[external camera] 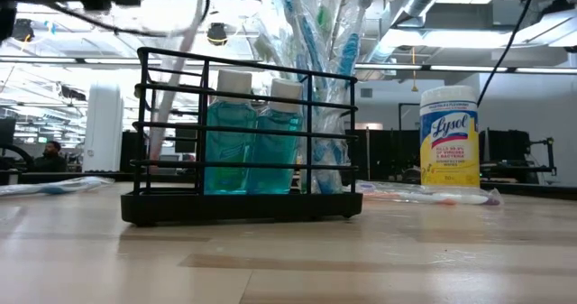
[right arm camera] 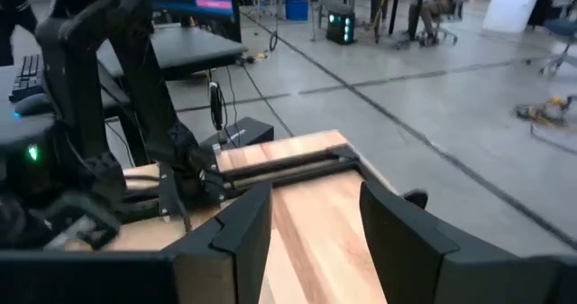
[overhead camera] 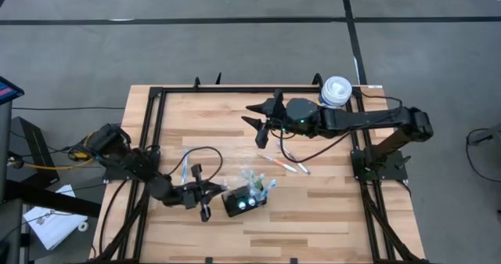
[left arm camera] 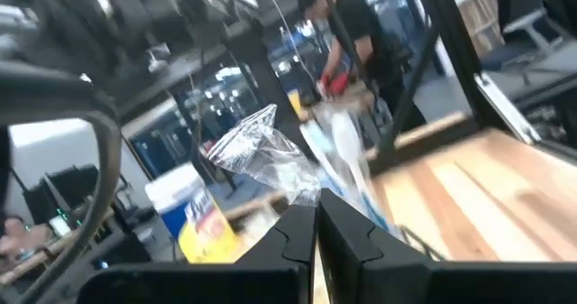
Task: Pick & Place toothbrushing station
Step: Put the orange toothbrush into the mesh organizer
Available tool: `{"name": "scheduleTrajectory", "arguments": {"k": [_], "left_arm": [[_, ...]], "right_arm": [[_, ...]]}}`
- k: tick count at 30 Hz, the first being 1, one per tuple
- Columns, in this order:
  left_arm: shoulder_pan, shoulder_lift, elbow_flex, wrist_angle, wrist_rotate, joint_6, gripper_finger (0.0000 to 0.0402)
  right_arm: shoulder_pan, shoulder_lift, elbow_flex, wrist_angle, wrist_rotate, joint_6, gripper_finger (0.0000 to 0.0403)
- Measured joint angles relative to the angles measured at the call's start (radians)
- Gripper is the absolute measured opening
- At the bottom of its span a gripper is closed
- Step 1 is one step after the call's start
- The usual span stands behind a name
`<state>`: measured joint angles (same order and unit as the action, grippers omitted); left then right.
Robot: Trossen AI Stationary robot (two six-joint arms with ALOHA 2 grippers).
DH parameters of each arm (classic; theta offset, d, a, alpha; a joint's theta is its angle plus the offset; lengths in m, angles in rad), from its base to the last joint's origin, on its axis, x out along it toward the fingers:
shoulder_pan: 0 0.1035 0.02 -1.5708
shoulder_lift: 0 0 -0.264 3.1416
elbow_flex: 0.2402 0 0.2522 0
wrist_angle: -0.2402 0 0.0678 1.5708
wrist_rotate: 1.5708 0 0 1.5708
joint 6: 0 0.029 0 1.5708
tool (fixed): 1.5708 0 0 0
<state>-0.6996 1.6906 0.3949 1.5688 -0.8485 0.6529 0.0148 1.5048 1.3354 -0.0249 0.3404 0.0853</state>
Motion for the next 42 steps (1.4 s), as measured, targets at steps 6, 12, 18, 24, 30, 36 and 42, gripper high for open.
{"name": "scheduleTrajectory", "arguments": {"k": [6, 12, 18, 24, 30, 36, 42], "left_arm": [[0.023, 0.088, 0.007, 0.009, 0.008, -0.108, 0.0], [0.023, 0.087, 0.004, 0.009, 0.015, -0.108, 0.0], [0.067, 0.088, 0.002, 0.005, 0.129, -0.219, 0.0027], [0.075, 0.063, 0.0, -0.003, 0.116, -0.269, 0.0125], [0.076, 0.019, 0.0, -0.002, 0.116, -0.271, 0.0211], [0.071, -0.137, 0.009, 0.0, 0.116, -0.231, 0.0237], [0.092, -0.385, 0.013, -0.115, 0.055, -0.277, 0.0228]], "right_arm": [[0.008, -0.005, 0.0, 0.005, -0.004, -0.034, 0.0161], [0.012, -0.006, 0.0, 0.006, -0.018, -0.044, 0.0161], [0.012, -0.007, 0.0, 0.013, -0.026, -0.032, 0.0163], [0.011, -0.02, 0.0, -0.016, -0.027, -0.011, 0.0187], [0.015, -0.039, 0.0, -0.055, -0.027, -0.032, 0.0211], [0.016, -0.041, 0.0, -0.075, -0.023, -0.058, 0.0217], [-0.017, -0.041, 0.0, -0.006, 0.0, -0.015, 0.0209]]}}
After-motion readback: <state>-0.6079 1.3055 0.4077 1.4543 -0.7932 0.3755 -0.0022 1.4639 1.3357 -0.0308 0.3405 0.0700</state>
